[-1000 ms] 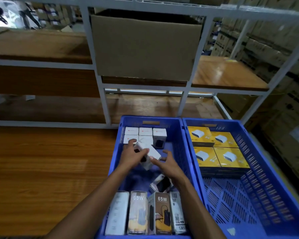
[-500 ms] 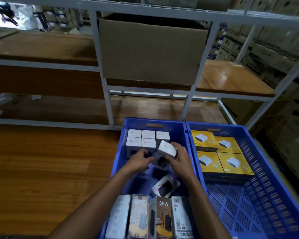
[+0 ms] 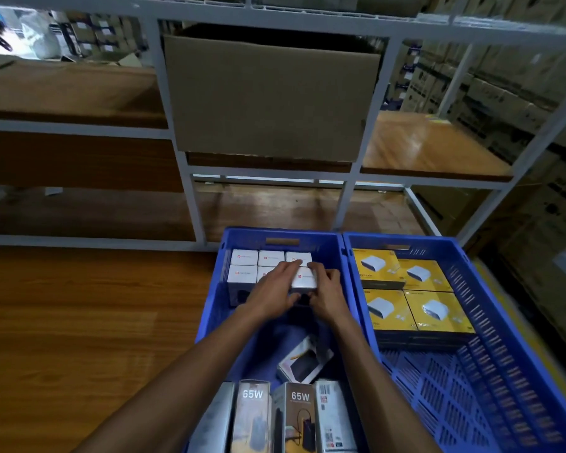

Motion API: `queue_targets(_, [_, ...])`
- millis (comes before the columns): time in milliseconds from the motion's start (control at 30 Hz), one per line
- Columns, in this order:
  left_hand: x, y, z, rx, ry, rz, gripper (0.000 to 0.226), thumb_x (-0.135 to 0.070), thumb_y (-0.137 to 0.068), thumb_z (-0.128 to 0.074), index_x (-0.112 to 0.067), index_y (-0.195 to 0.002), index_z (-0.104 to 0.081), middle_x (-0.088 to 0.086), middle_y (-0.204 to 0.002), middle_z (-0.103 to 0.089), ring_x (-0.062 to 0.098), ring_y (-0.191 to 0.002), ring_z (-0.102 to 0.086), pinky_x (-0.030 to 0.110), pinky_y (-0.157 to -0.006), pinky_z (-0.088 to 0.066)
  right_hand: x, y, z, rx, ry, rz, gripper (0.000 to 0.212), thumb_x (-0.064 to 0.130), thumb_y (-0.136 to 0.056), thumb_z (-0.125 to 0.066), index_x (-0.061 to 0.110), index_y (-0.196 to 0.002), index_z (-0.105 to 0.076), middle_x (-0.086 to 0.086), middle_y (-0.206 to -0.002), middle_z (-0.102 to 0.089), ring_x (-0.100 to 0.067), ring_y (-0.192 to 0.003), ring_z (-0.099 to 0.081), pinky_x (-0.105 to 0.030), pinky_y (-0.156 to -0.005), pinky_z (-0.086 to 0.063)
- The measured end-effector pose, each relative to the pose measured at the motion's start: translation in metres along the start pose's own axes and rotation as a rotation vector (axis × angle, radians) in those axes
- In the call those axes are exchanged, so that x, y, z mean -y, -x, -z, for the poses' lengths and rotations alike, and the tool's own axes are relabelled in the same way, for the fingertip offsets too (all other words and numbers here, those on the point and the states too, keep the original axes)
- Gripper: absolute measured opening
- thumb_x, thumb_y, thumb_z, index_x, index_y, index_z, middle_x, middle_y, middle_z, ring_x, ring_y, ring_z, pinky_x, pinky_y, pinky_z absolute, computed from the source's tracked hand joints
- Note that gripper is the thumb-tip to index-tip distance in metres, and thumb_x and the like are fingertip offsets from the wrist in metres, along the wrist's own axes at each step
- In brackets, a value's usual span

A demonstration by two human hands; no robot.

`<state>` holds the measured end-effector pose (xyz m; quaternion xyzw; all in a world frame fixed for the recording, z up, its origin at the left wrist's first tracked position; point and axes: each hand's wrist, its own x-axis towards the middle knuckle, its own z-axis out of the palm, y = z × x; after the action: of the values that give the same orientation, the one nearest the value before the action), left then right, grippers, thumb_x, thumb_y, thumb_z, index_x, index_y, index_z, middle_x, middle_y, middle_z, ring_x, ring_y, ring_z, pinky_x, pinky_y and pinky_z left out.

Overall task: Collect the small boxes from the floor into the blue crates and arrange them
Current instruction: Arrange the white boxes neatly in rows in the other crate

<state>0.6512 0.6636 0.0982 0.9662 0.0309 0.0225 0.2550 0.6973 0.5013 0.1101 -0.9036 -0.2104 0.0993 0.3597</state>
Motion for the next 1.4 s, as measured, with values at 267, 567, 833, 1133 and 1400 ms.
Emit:
queue_targets(267, [0.007, -0.018, -0.01, -0.04, -0.075, 0.042, 0.07, -0.037, -0.096, -0.065, -0.027, -0.158, -0.032, 0.001, -0.151, -0.046, 0.03, -0.13, -0.052, 0.046, -0.094, -0.053, -0.003, -0.015, -0.018, -0.081, -0.102, -0.176, 0.062, 0.003, -0.093, -0.058, 0.014, -0.149, -0.035, -0.016, -0.126, -0.048, -0.032, -0.105, -0.053, -0.035, -0.088, -0.043])
queue_targets(567, [0.013, -0.022, -0.024, -0.058, -0.325, 0.048, 0.05, -0.026, -0.092, -0.063, -0.023, -0.14, -0.051, 0.004, -0.136, -0.052, 0.03, -0.118, -0.049, 0.044, -0.094, -0.044, -0.007, -0.024, -0.037, 0.019, -0.166, -0.392, 0.032, 0.028, -0.111, -0.04, 0.006, -0.134, -0.042, -0.026, -0.124, -0.062, -0.041, -0.105, -0.064, -0.037, -0.077, -0.047])
queue_targets(833, [0.011, -0.011, -0.03, -0.17, -0.33, 0.011, 0.04, -0.017, -0.085, -0.067, -0.024, -0.123, -0.057, 0.002, -0.124, -0.054, 0.028, -0.11, -0.051, 0.041, -0.084, -0.04, -0.008, -0.031, -0.032, 0.049, -0.225, -0.465, 0.039, 0.025, -0.109, -0.046, 0.006, -0.142, -0.04, -0.024, -0.132, -0.061, -0.04, -0.113, -0.064, -0.036, -0.081, -0.05])
queue_targets(1133, [-0.001, 0.028, -0.048, 0.419, -0.176, 0.042, 0.066, -0.076, -0.075, -0.066, -0.035, -0.125, -0.056, -0.004, -0.122, -0.064, 0.026, -0.109, -0.064, 0.042, -0.087, -0.055, -0.006, -0.001, -0.003, 0.207, -0.075, -0.473, 0.066, 0.013, -0.105, -0.044, 0.004, -0.163, -0.014, -0.028, -0.148, -0.05, -0.041, -0.128, -0.056, -0.037, -0.091, -0.049])
queue_targets(1400, [-0.032, 0.039, -0.078, 0.614, -0.239, 0.068, 0.085, -0.079, -0.06, -0.066, -0.033, -0.132, -0.06, 0.002, -0.128, -0.066, 0.031, -0.11, -0.068, 0.048, -0.091, -0.059, -0.014, 0.04, -0.009, 0.26, -0.25, -0.532, 0.065, 0.026, -0.106, -0.042, 0.012, -0.164, -0.017, -0.024, -0.157, -0.042, -0.038, -0.134, -0.053, -0.046, -0.107, -0.049])
